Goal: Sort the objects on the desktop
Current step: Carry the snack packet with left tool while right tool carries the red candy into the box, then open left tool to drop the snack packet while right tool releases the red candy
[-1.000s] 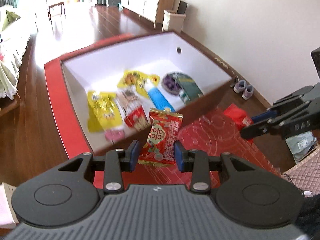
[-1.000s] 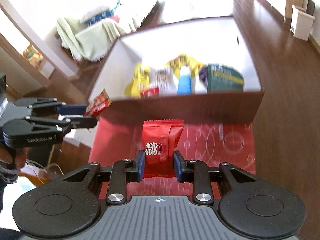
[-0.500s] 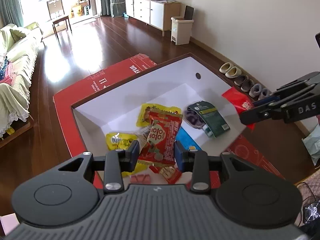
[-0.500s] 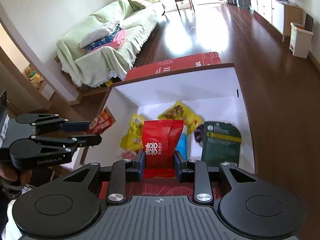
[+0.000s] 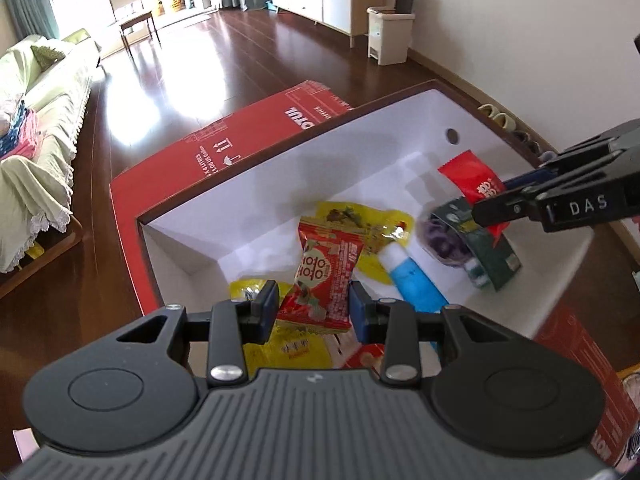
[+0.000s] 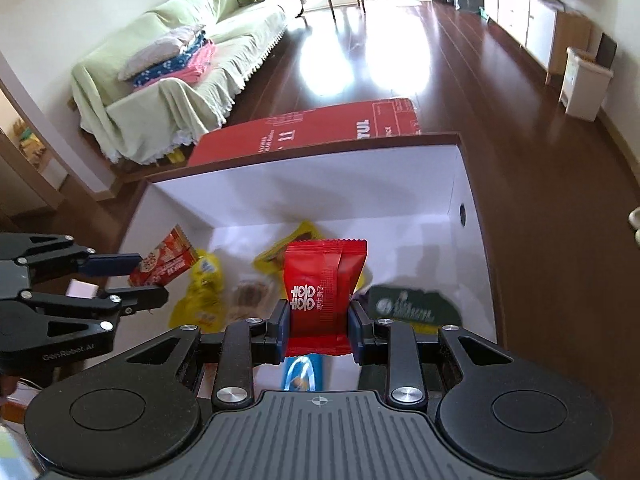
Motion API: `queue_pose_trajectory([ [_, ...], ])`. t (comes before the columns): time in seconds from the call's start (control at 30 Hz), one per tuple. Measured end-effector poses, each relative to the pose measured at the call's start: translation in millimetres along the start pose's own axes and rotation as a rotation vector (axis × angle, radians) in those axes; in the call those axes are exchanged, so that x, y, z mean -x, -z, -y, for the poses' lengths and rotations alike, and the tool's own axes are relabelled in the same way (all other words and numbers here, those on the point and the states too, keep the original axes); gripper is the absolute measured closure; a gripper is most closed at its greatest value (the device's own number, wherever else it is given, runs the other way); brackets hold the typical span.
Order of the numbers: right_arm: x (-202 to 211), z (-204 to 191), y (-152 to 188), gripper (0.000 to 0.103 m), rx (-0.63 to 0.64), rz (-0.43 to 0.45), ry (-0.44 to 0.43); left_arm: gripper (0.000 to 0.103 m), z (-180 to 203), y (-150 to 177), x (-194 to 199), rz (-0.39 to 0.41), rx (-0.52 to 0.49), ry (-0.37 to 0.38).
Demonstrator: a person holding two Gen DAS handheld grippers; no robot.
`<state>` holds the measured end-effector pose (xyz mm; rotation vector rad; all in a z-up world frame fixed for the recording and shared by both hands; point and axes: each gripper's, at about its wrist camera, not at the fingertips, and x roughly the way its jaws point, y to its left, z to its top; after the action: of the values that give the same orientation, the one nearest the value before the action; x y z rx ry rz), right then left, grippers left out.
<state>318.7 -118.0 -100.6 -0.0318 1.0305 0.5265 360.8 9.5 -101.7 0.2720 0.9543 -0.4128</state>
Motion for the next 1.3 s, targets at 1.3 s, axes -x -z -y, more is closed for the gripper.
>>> queue_pose_trajectory([
  [1.3, -99, 13, -15, 0.037, 0.340, -0.026, 0.166, 0.043, -18, -20, -104, -0.101, 0.032, -0.069],
])
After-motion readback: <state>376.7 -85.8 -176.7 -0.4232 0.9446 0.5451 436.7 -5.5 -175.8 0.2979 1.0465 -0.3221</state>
